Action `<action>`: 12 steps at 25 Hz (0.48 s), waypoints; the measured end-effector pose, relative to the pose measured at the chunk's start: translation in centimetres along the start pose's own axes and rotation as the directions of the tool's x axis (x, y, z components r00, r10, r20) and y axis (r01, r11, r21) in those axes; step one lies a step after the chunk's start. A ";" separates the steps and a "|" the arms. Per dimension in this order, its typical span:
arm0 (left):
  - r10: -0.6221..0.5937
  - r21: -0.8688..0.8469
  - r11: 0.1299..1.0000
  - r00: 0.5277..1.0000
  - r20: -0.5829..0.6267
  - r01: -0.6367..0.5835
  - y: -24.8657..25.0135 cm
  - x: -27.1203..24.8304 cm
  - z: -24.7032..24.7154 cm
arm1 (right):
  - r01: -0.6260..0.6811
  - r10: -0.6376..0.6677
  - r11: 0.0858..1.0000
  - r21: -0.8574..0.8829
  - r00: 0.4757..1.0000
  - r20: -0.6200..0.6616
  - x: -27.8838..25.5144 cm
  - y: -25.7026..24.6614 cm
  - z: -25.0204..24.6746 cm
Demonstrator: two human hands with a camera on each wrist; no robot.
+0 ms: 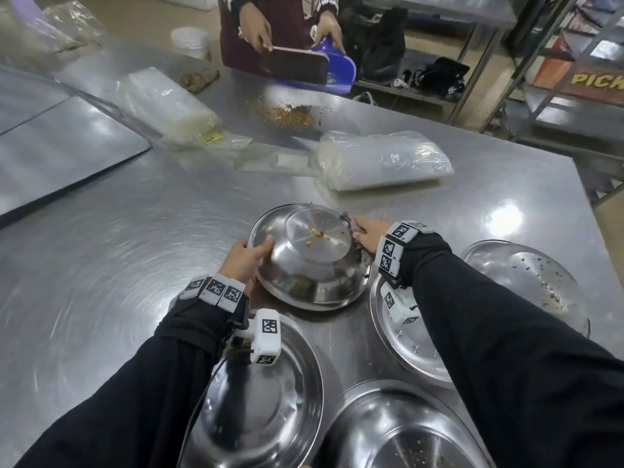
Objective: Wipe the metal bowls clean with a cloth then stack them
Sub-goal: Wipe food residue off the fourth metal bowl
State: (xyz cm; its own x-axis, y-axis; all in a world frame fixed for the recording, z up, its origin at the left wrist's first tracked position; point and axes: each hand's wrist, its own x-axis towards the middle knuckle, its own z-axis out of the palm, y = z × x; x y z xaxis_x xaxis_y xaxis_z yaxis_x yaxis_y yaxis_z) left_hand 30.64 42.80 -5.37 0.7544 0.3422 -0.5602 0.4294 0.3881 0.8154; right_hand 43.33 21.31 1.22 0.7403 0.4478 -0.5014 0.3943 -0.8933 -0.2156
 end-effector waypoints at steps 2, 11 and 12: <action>0.090 -0.014 0.996 0.995 -0.045 -0.091 0.4 -0.1 -0.3 | 0.006 -0.005 0.998 0.061 1.000 -0.015 -0.1 -0.5 0.0; 0.268 -0.138 0.943 0.937 -0.225 -0.303 4.2 -1.6 -2.9 | 0.163 0.032 0.865 0.475 0.926 -0.376 -4.2 -5.2 -1.3; 0.276 -0.140 0.941 0.938 -0.209 -0.308 4.4 -2.1 -2.7 | 0.171 0.060 0.850 0.499 0.909 -0.413 -5.3 -5.3 -1.4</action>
State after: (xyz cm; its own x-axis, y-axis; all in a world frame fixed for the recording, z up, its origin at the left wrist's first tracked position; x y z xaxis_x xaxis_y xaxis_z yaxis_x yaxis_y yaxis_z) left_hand 29.64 46.06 -1.00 0.7226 0.6071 -0.3306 0.1016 0.3798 0.9195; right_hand 38.08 23.76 6.22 0.9212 0.3694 -0.1223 0.1901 -0.7015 -0.6868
